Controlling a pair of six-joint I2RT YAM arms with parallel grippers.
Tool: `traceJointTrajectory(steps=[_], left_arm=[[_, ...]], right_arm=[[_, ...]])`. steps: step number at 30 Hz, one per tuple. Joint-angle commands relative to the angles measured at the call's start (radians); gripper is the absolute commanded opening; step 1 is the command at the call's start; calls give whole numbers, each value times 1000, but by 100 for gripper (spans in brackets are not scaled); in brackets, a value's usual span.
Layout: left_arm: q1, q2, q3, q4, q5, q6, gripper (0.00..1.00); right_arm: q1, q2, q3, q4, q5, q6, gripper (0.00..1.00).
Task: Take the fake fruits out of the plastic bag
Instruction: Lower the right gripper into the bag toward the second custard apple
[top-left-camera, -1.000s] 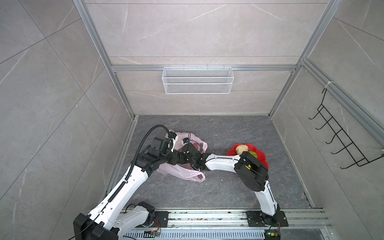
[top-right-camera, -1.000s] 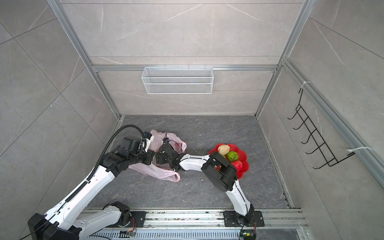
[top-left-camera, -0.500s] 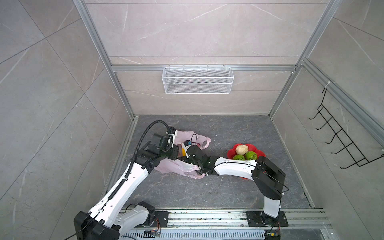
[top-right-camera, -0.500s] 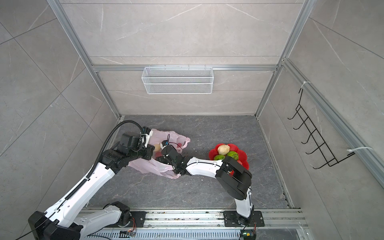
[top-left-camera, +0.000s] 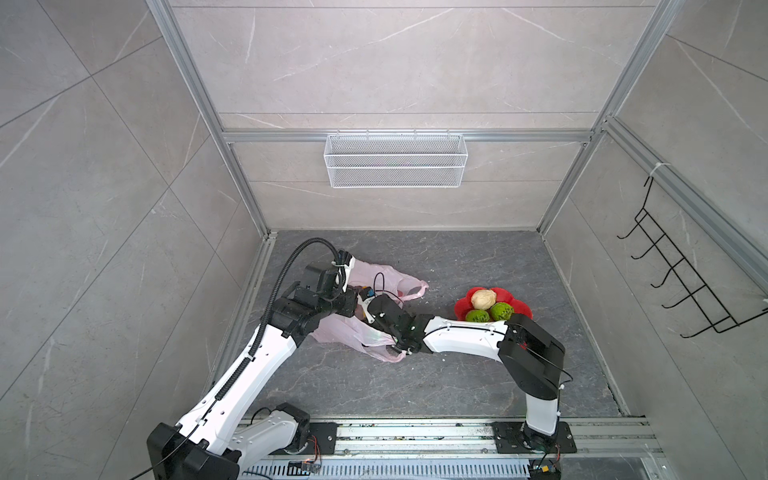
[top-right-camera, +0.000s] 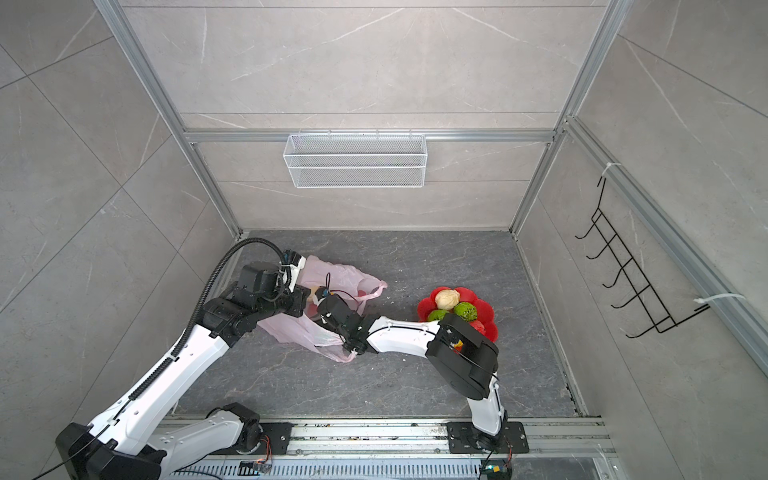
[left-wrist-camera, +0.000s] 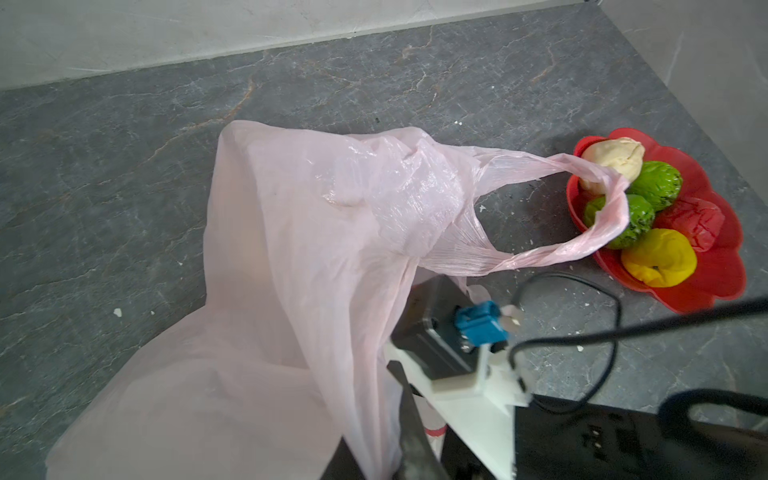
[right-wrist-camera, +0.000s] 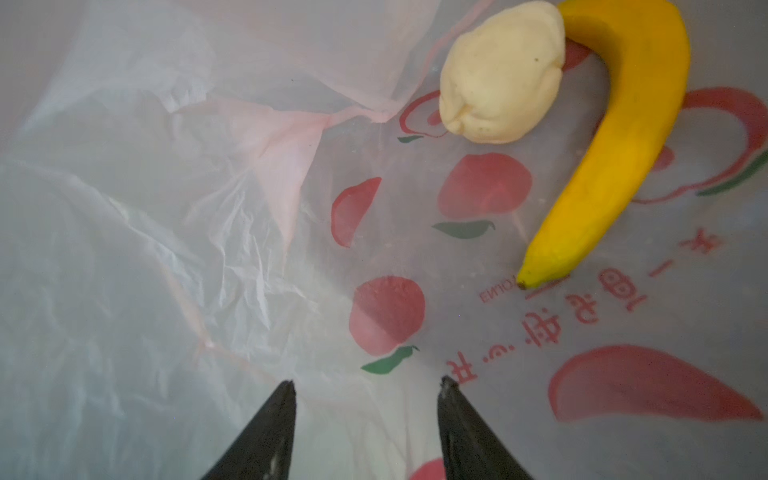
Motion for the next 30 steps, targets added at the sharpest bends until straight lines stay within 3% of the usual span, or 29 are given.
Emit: traceJointTrajectory(steps=[1, 14, 26, 30], left_arm=[[-2, -52, 32, -9, 98, 40, 9], [-2, -64, 102, -279, 154, 179, 7], [-2, -37, 42, -194, -30, 159, 3], [-1, -39, 48, -250, -84, 169, 3]], right_arm=[[-13, 76, 76, 10, -8, -11, 58], [-68, 205, 276, -36, 74, -15, 64], [-69, 326, 421, -138, 66, 18, 79], [-69, 350, 450, -152, 70, 25, 81]])
